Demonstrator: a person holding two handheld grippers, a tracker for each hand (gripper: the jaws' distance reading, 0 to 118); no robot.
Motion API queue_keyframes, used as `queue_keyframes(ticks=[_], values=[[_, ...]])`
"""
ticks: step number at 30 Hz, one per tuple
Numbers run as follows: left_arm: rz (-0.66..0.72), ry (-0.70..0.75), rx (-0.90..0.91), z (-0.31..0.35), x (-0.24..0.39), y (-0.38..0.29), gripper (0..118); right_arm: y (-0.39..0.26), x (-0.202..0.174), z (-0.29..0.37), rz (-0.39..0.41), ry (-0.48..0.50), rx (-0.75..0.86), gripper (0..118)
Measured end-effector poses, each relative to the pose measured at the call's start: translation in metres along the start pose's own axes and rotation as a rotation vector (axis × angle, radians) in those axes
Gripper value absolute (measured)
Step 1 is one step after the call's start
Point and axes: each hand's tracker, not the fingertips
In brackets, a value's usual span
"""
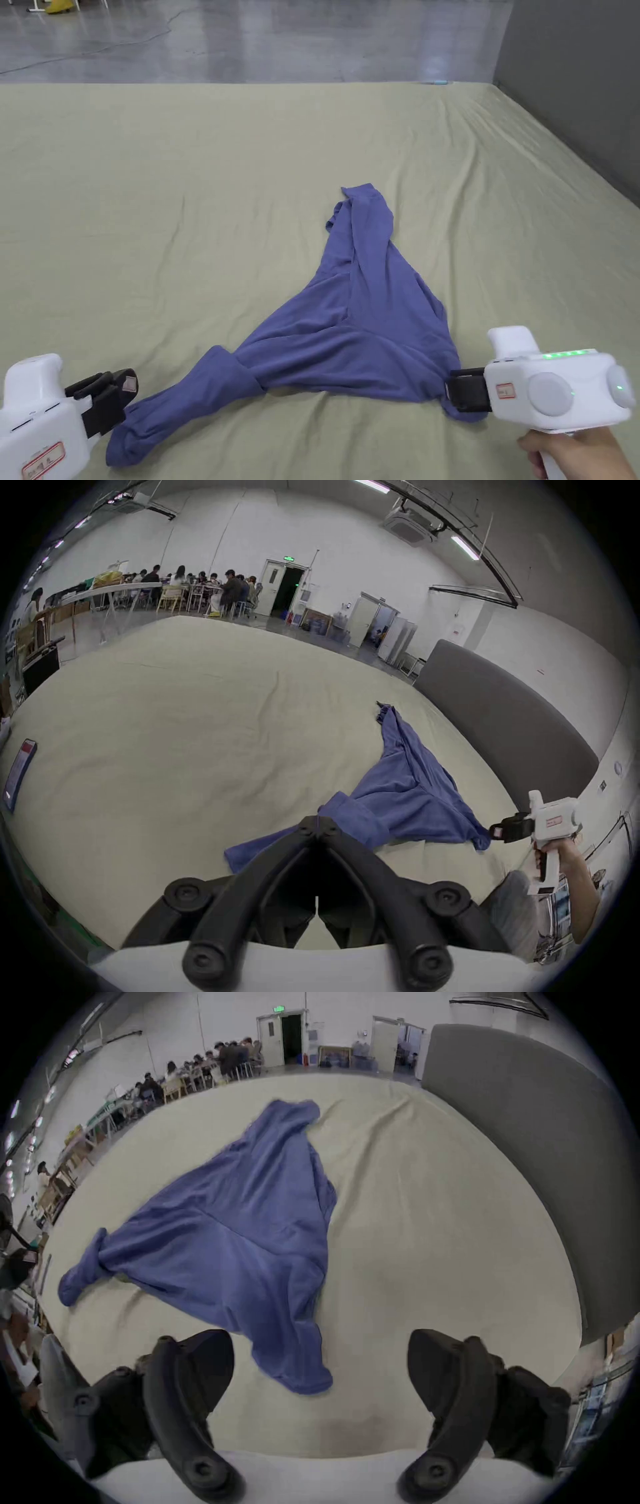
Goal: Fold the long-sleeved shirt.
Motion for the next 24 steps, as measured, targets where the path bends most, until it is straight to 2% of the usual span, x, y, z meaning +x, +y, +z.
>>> queue_keyframes(ticks=[2, 3, 4, 5, 6, 7, 8, 9, 10, 14, 17, 21, 24], values=[[-0.004, 0.005, -0.020, -0.001, 0.001, 0.001, 0, -0.002, -0.003, -0.015, 0.000, 0.017, -0.012, 40], [-0.008, 0.006, -0.028, -0.002, 0.002, 0.001, 0, -0.004, -0.004, -0.022, 0.002, 0.023, -0.020, 18], [-0.012, -0.006, -0.026, -0.012, 0.012, 0.009, 0, -0.006, -0.007, -0.029, 0.014, 0.036, -0.039, 11], [-0.013, -0.021, -0.034, -0.015, 0.016, 0.011, 0, -0.008, -0.008, -0.032, 0.011, 0.055, -0.038, 9], [-0.015, -0.033, -0.046, -0.022, 0.021, 0.015, 11, -0.009, -0.011, -0.032, 0.008, 0.042, -0.031, 9], [-0.020, -0.031, -0.066, -0.025, 0.019, 0.015, 62, -0.007, -0.014, -0.031, 0.027, 0.021, -0.035, 9], [-0.029, -0.019, -0.083, -0.033, 0.023, 0.017, 104, -0.005, -0.015, -0.030, 0.040, 0.018, -0.035, 9], [-0.044, -0.008, -0.115, -0.043, 0.028, 0.020, 118, -0.005, -0.015, -0.029, 0.039, 0.017, -0.035, 9], [-0.063, 0.008, -0.176, -0.056, 0.036, 0.023, 118, -0.004, -0.013, -0.030, 0.038, 0.021, -0.038, 9], [-0.101, 0.025, -0.207, -0.100, 0.062, 0.038, 118, -0.004, -0.006, -0.030, 0.012, 0.049, -0.045, 9], [-0.095, 0.043, -0.336, -0.146, 0.061, 0.045, 116, -0.004, -0.006, -0.031, 0.010, 0.056, -0.046, 9], [-0.147, 0.124, -0.434, -0.188, 0.067, 0.040, 85, -0.003, -0.007, -0.031, 0.018, 0.051, -0.050, 9], [-0.108, 0.090, -0.445, -0.189, 0.067, 0.031, 44, -0.003, -0.006, -0.031, 0.019, 0.052, -0.052, 9]])
